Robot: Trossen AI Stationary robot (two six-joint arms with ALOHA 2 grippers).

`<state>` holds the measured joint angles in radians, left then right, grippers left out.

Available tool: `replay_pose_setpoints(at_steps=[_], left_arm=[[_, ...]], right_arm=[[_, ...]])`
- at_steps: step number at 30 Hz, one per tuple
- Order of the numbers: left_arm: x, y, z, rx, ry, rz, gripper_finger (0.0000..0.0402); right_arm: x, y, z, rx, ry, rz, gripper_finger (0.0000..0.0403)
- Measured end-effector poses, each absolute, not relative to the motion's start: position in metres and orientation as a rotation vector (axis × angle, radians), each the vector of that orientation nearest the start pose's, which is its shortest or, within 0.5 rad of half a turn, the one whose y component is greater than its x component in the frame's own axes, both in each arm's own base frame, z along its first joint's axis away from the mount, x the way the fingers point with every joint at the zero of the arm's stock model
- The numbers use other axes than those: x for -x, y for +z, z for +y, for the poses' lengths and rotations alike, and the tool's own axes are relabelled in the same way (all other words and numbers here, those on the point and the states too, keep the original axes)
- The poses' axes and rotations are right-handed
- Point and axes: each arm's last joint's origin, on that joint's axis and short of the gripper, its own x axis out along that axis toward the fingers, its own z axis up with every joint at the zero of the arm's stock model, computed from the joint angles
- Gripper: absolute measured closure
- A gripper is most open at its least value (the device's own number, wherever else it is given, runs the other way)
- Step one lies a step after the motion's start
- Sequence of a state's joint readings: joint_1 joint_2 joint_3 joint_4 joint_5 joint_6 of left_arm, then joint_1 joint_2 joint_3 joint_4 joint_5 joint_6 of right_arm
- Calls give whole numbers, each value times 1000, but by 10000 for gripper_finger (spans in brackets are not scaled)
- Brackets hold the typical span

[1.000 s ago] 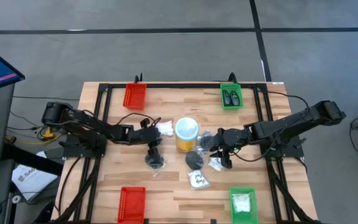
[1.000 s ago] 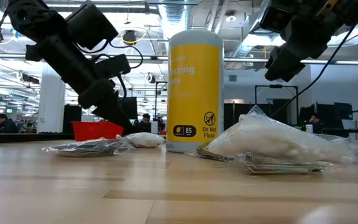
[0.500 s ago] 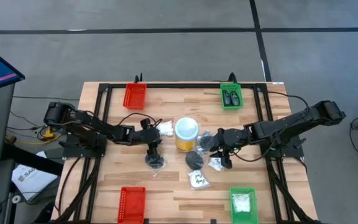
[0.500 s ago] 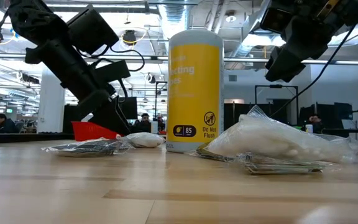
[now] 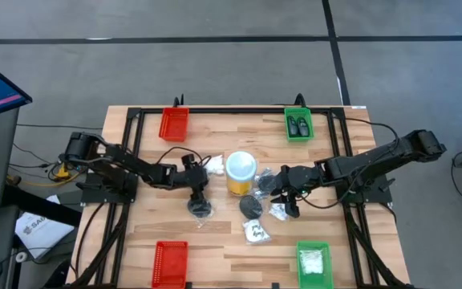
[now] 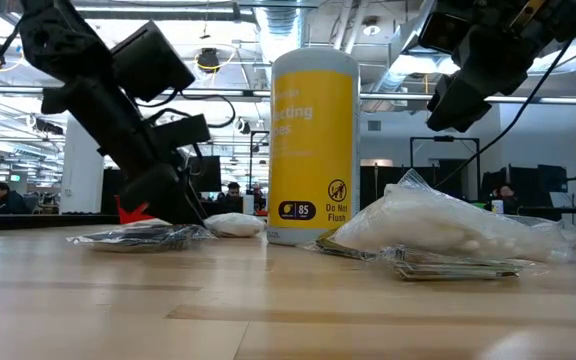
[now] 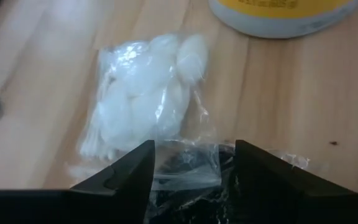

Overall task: Pick & Place Travel size toiletries
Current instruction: Put the white cotton pack into the bottom green bin

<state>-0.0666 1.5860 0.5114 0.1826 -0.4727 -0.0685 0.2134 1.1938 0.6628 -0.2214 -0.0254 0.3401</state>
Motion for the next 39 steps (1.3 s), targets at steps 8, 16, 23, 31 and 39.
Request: replay_pose_setpoints(at_steps=[8,16,23,31,39], left_arm=[[-251,107,-2,-209,461,857,250],[-251,106,-2,-165,482,848,394],[-251,107,-4,-169,486,837,401],[-250,130,-5,-166,517,743,401],[-236,168,-8,-166,582,612,401]], right_arm=[[-230,211,51,-252,97,781,290],[-230,211,51,-252,97,781,290],[-230,211,51,-252,97,780,290],[-230,211,51,-253,100,769,290],[-231,212,51,-255,103,754,290]])
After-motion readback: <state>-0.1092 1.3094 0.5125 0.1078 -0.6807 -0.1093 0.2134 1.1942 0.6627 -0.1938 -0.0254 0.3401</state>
